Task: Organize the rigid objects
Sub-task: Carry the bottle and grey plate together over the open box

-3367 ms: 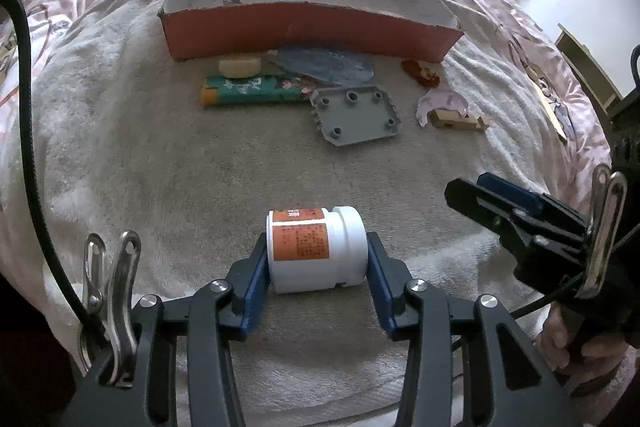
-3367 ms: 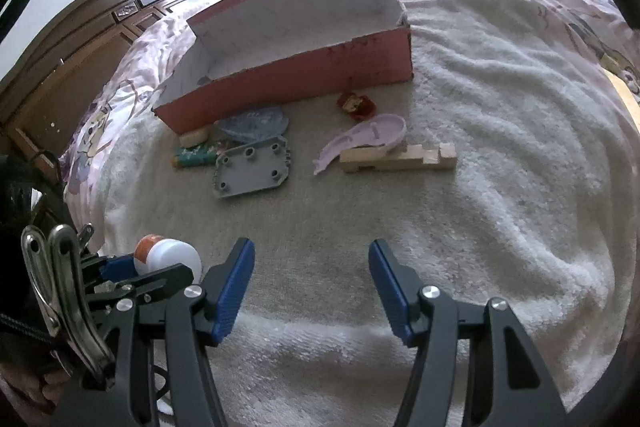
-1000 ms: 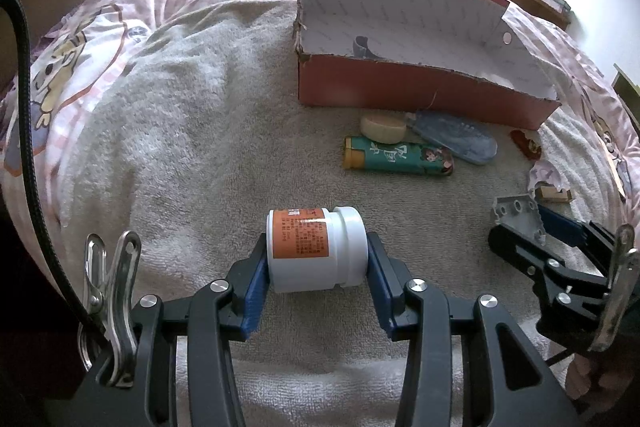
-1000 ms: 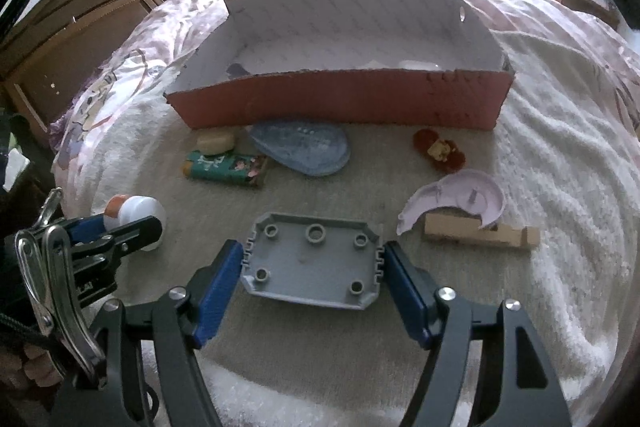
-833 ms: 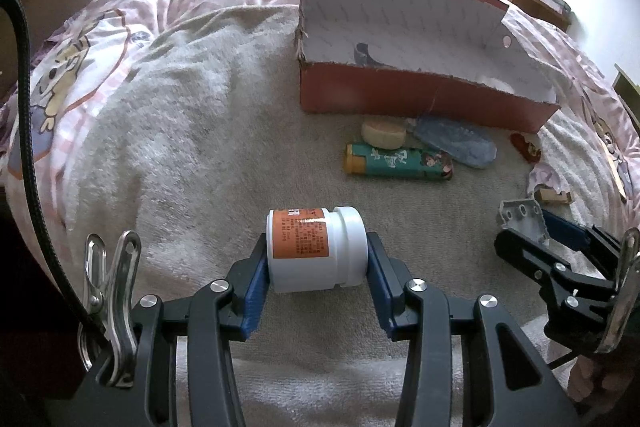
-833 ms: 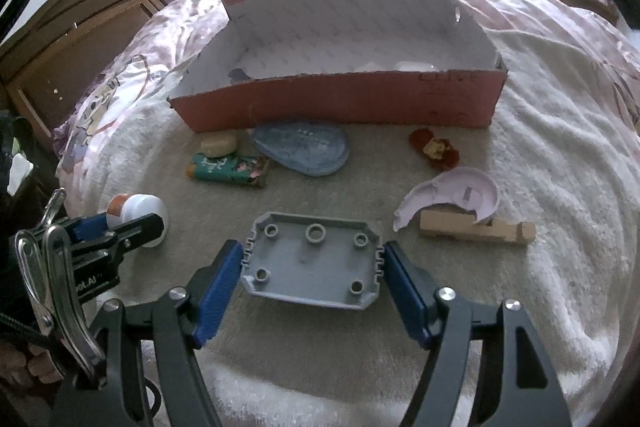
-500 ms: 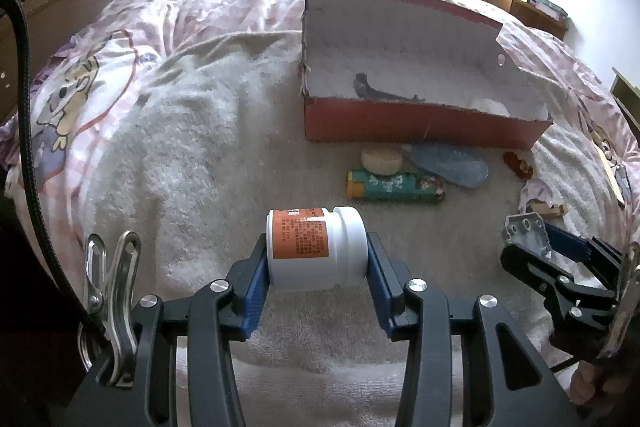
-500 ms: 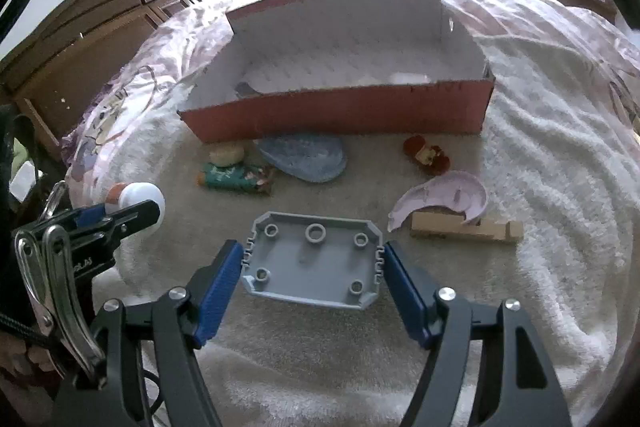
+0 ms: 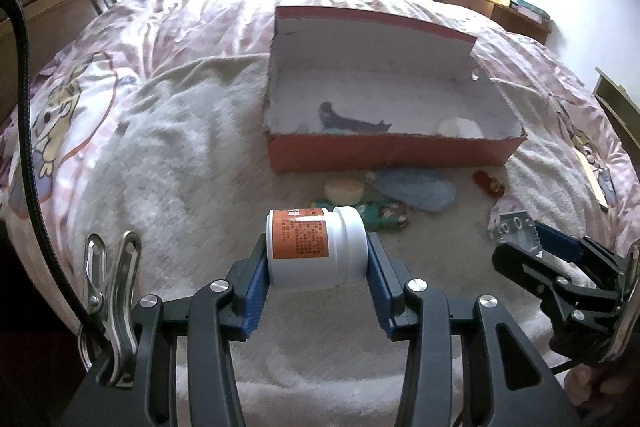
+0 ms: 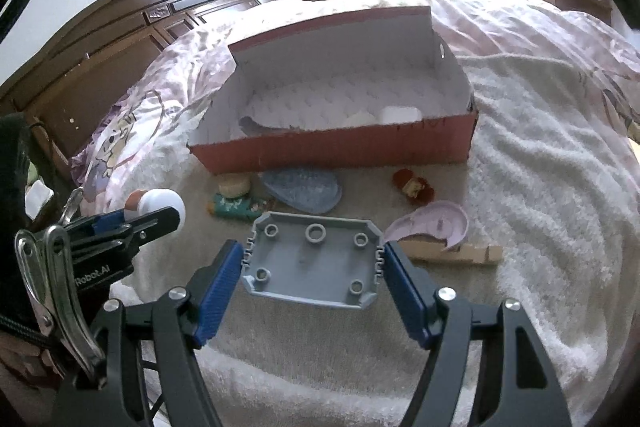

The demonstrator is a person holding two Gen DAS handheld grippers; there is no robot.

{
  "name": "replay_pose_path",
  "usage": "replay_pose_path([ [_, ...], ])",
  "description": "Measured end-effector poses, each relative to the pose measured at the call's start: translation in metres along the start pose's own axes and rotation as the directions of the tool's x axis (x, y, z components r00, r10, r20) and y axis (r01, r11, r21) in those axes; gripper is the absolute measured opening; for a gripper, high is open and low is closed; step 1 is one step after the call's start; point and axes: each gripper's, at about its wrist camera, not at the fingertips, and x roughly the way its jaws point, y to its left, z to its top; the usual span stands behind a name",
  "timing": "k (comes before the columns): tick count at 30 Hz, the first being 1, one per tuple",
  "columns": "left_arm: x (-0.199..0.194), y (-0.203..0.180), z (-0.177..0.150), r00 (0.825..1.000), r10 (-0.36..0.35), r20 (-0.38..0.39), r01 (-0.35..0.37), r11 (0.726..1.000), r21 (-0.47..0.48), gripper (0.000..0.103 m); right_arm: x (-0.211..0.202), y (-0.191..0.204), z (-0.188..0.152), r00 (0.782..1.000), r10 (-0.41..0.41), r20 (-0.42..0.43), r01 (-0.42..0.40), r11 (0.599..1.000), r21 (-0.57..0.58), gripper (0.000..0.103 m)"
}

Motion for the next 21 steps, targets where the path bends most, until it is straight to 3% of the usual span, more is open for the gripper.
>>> replay_pose_path([
  [21,0.005,-0.023,0.047,0.996,-0.071,0.049,0.068,0.996,0.058,0.045,0.001,-0.004,0.04,1.0,-0.005,0.03,0.006,1.0,-0.022,0.075],
])
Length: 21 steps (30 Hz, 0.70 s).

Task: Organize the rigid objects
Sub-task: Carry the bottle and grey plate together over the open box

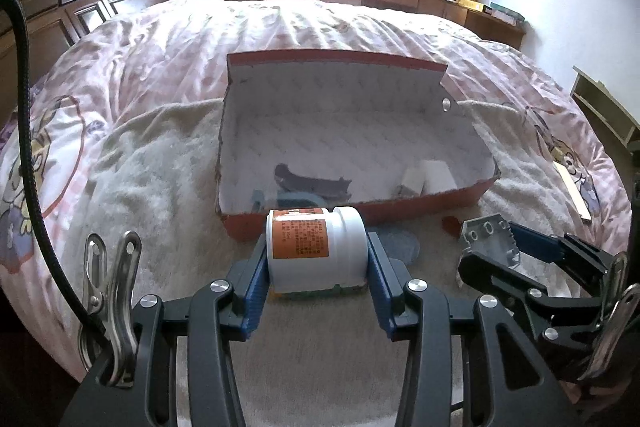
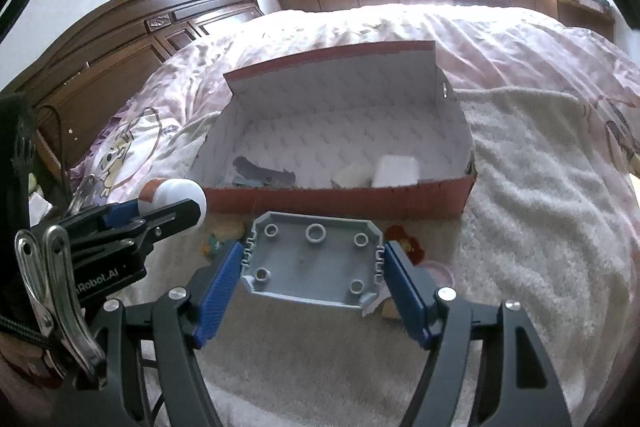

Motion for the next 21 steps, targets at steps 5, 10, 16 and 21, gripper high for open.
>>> replay_pose_path([
  [5,0.004,-0.003,0.011,1.0,-0.005,0.014,0.005,1.0,0.017,0.045,0.002,-0.003,0.01,1.0,-0.009,0.009,0.009,1.0,-0.002,0.075],
  [10,0.012,-0.007,0.02,1.0,-0.015,0.014,0.015,1.0,0.027,0.045,0.008,-0.009,0.022,1.0,-0.022,0.014,0.022,1.0,-0.006,0.075],
  [16,0.023,-0.01,0.03,0.999,-0.026,0.018,0.026,0.999,0.029,0.045,0.016,-0.013,0.034,0.999,-0.035,0.02,0.036,0.999,-0.012,0.075],
  [21,0.036,-0.012,0.039,0.999,-0.033,0.013,0.032,0.999,0.033,0.045,0.025,-0.016,0.043,0.999,-0.045,0.019,0.045,0.999,-0.014,0.075],
])
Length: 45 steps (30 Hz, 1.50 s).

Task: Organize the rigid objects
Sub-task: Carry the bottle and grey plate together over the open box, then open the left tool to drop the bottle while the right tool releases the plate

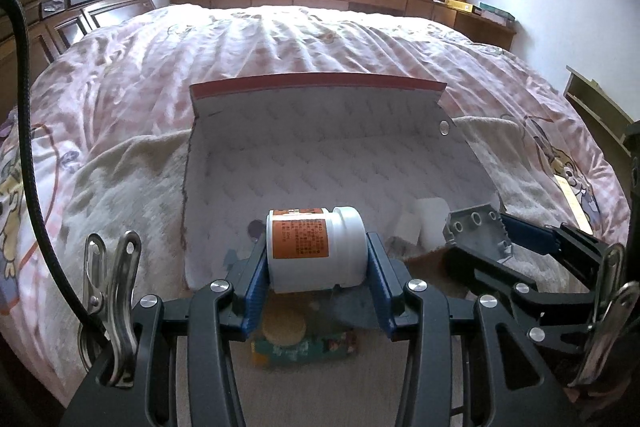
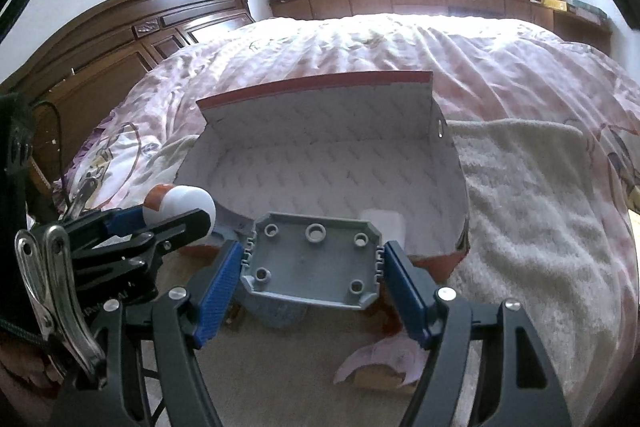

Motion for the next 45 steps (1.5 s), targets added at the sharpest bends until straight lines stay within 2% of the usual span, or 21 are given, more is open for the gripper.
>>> replay_pose_path([
  [21,0.059,0.006,0.024,0.999,0.026,-0.043,-0.026,1.0,-0.003,0.045,0.047,-0.024,0.027,0.998,-0.056,-0.036,0.056,0.998,-0.001,0.075],
  [45,0.081,0.009,0.021,0.996,0.03,-0.084,-0.031,1.0,-0.004,0.045,0.065,-0.028,0.024,0.996,-0.066,-0.066,0.066,0.998,-0.002,0.075],
])
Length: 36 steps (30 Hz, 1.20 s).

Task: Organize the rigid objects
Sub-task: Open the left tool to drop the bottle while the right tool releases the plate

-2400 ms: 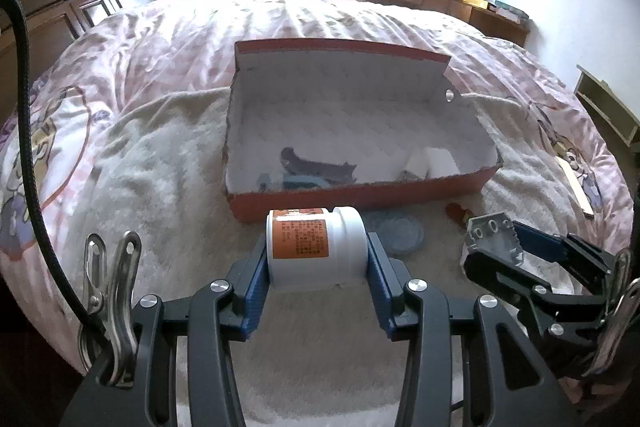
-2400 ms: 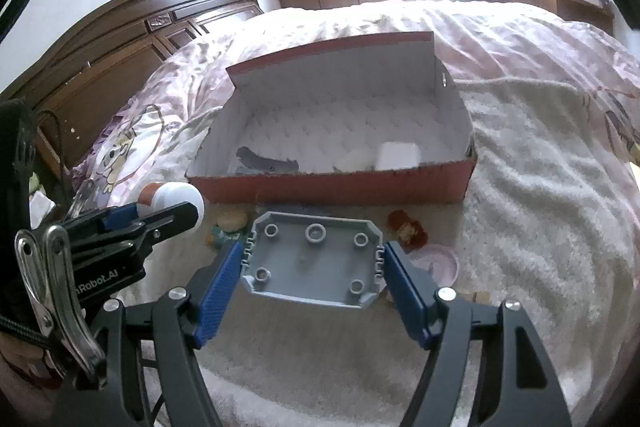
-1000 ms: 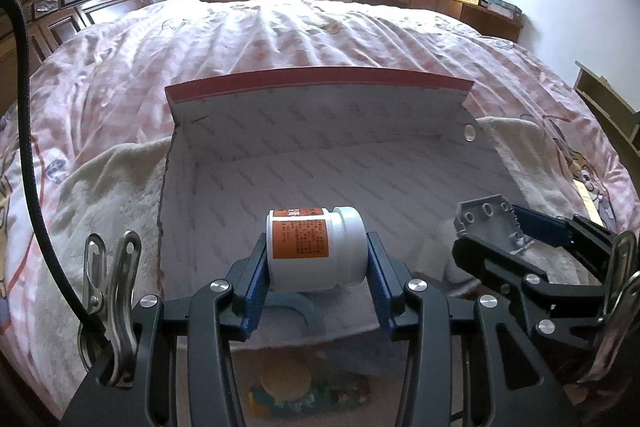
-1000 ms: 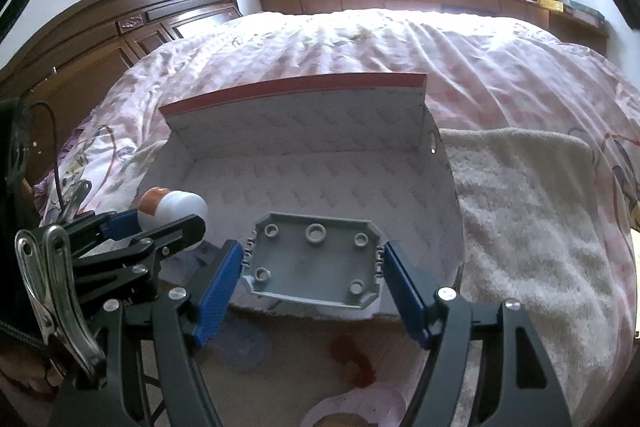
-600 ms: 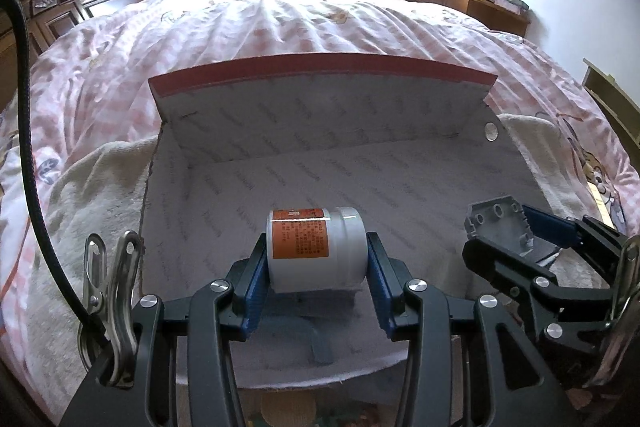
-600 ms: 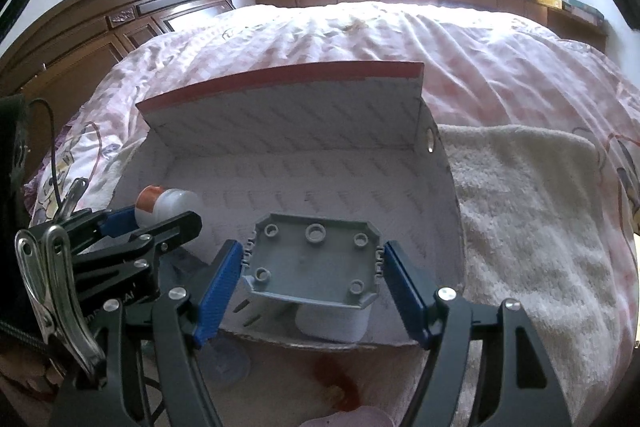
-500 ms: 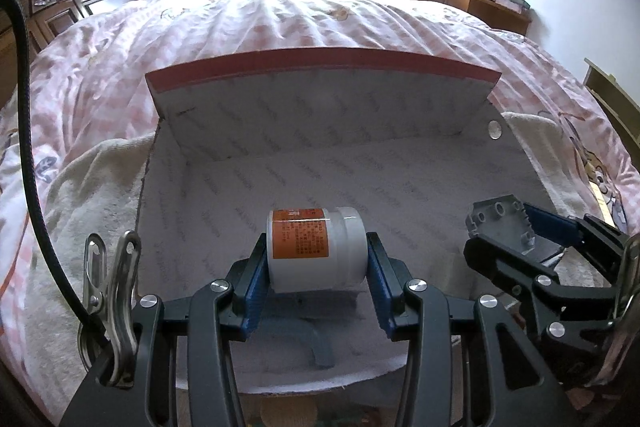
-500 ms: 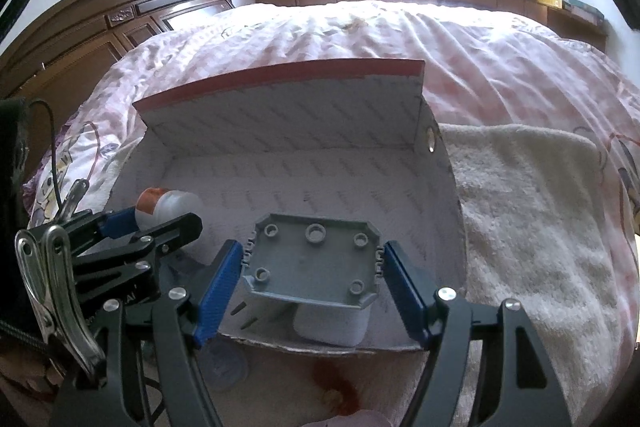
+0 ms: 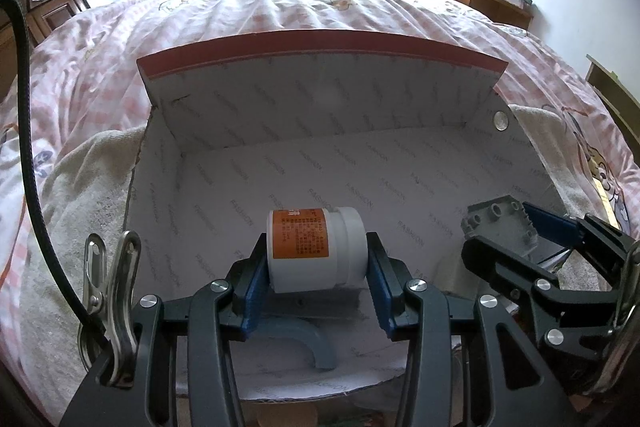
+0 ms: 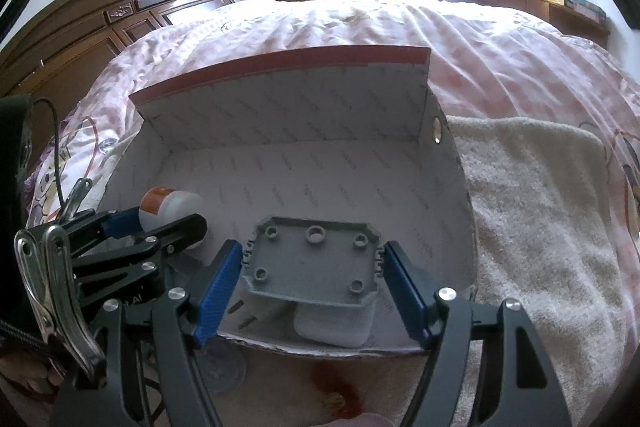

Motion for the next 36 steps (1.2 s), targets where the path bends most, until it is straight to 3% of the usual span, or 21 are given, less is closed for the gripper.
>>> replay_pose_path([
  [9,0.003,-0.001,0.0,1.0,0.018,-0.009,-0.018,1.0,0.002,0.047,0.0,-0.001,0.0,1.0,-0.004,0.007,0.004,1.0,0.003,0.082],
  [36,-0.041,0.0,-0.016,0.999,0.039,0.027,-0.039,0.999,-0.011,0.048,-0.035,0.011,-0.018,0.998,0.033,0.048,-0.035,0.999,0.025,0.083],
])
